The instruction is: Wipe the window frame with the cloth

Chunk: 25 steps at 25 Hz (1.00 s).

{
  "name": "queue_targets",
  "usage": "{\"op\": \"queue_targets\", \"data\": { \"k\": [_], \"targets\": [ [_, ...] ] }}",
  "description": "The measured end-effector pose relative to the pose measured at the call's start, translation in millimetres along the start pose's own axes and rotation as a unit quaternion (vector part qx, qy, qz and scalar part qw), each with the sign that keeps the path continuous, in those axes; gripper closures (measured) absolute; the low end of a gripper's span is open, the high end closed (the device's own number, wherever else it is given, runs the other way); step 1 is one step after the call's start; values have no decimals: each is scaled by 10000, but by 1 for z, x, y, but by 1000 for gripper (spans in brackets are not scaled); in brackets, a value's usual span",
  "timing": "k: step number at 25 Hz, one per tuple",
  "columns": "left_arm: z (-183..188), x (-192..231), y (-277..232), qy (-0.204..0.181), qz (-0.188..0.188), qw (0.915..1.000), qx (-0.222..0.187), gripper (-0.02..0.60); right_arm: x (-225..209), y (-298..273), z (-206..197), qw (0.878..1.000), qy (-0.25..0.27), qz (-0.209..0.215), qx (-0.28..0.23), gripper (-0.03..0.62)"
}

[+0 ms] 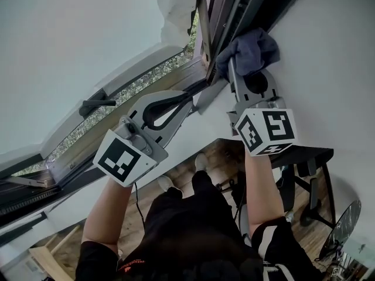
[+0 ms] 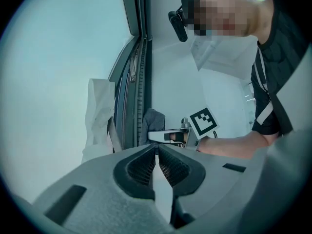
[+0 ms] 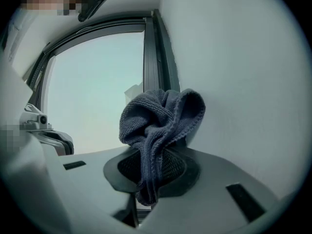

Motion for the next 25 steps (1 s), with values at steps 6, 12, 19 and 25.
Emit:
{"op": "queue_targets", "data": {
  "k": [6,12,19,25],
  "targets": [
    [-19,-1,0,110,33,9998,181,551,-2,-1,-25,9999,-25,-39,93,543],
    [-32,-2,1,196,61,9993,302,555,-6,-3,-52,9994,-154,-46,298,543],
    [-44,-1,2,250,96,9987,442,555,-8,-4,-84,9980,-328,-63,544,543],
    [-55,-2,-1,319,95,9981,519,557,-12,-6,-110,9962,-499,-86,706,543]
  ]
}}
Point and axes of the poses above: the fingertips, and each gripper's own axes: y backward along the fingers, x to its left, z out of its top, the point moved 10 cm from there along y, backward along the fingers, and after that the axes turned 14 degrees about z, right-handed, at the moved point
